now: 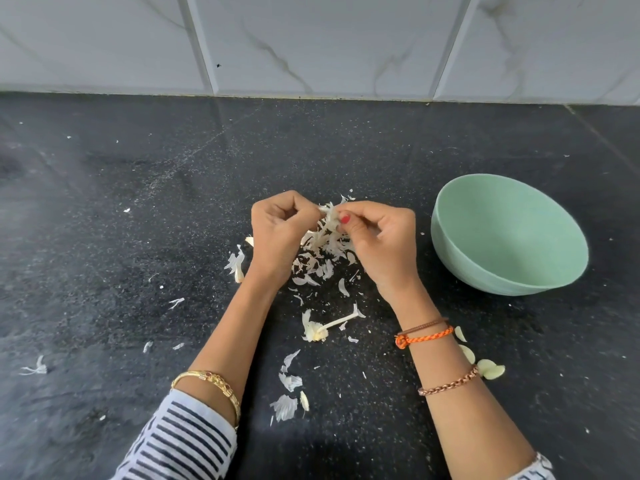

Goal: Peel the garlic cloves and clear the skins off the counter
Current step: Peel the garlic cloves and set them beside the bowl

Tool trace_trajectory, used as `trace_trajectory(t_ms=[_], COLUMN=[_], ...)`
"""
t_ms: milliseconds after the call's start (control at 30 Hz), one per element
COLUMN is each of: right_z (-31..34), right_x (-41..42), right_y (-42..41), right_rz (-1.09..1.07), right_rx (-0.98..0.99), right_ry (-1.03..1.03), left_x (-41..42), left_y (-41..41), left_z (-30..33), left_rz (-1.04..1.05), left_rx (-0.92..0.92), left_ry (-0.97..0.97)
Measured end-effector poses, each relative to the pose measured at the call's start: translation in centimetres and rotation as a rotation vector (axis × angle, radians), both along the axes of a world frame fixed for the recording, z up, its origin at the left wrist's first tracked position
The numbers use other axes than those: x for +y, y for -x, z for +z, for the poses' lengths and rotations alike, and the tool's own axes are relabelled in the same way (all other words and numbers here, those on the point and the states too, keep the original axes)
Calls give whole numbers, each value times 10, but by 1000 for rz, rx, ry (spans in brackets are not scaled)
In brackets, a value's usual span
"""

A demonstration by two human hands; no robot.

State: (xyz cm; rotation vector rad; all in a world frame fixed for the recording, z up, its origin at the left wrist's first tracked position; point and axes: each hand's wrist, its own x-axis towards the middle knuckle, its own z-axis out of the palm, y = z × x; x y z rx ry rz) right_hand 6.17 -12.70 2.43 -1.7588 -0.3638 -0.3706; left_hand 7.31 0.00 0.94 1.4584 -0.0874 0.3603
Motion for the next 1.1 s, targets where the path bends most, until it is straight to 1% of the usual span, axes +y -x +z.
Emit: trace_trajectory(t_ms=[100,133,167,233,300,367,500,600,900,1100], right_z=[3,4,6,8,7,5,4,4,4,5], right_x=[-1,-1,-2,-1,1,2,3,4,3,6], right_y=[1,1,1,1,2,3,3,3,3,5], right_rz=[23,26,23,11,4,-7,-27,-36,-44,-84], right_rx=[235,284,311,334,359,398,432,442,503,432], right_ry=[-216,-283,-330,-373,-369,-363,-362,-354,-303,-274], left_x=[0,1,4,8,9,8,1,-1,1,1], left_y=[-1,-2,-3,-4,-3,-4,-2,-1,-1,0], left_z=[1,1,0,-3,-6,-7,-3,-1,-3,0], left_rz=[21,29,43,58,31,-6,-72,-84,-99,-126], left_rx=[69,88,99,87,49,1,-64,-73,-87,-61], left_ry=[18,25,15,-81,-191,-232,-98,-30,-147,-145])
